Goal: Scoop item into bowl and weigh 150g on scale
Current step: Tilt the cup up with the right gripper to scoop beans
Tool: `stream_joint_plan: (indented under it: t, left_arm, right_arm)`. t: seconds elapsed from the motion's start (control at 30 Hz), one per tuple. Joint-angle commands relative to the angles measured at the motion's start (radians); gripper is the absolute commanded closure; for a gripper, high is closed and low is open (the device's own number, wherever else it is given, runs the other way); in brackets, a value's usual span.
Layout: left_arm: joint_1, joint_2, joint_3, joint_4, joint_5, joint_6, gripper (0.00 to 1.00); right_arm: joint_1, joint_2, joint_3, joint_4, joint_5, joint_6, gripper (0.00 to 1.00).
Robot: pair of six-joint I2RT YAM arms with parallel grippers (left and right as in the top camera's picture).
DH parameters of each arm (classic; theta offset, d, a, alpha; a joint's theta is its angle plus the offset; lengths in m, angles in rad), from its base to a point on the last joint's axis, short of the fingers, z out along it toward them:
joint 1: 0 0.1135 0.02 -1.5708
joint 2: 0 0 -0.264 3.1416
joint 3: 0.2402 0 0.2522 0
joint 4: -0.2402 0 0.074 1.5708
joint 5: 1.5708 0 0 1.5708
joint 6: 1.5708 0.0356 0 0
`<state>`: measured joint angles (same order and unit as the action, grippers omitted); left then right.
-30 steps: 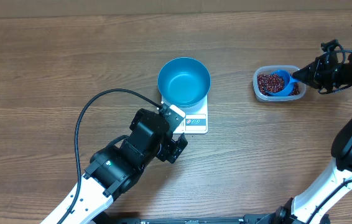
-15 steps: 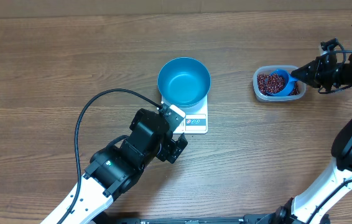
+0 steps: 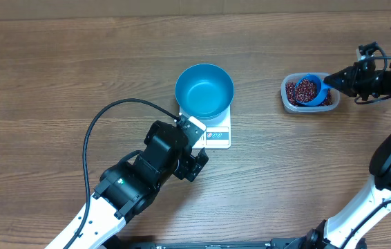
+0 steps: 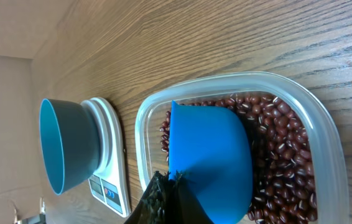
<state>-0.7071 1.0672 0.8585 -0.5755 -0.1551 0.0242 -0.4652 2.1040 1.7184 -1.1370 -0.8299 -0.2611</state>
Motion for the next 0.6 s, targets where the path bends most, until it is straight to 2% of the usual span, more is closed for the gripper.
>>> stream_joint_plan:
  t: [0.0, 0.57]
  left_arm:
    - [0.002, 0.005, -0.005, 0.003, -0.012, -0.013, 0.0]
    - [0.002, 0.005, -0.005, 0.003, -0.012, -0.013, 0.0]
  right_arm:
    - [-0.02, 0.008, 0.001, -0.001, -0.049, -0.01, 0.96]
    - [-0.054, 0.008, 0.001, -0.021, -0.143, -0.01, 0.96]
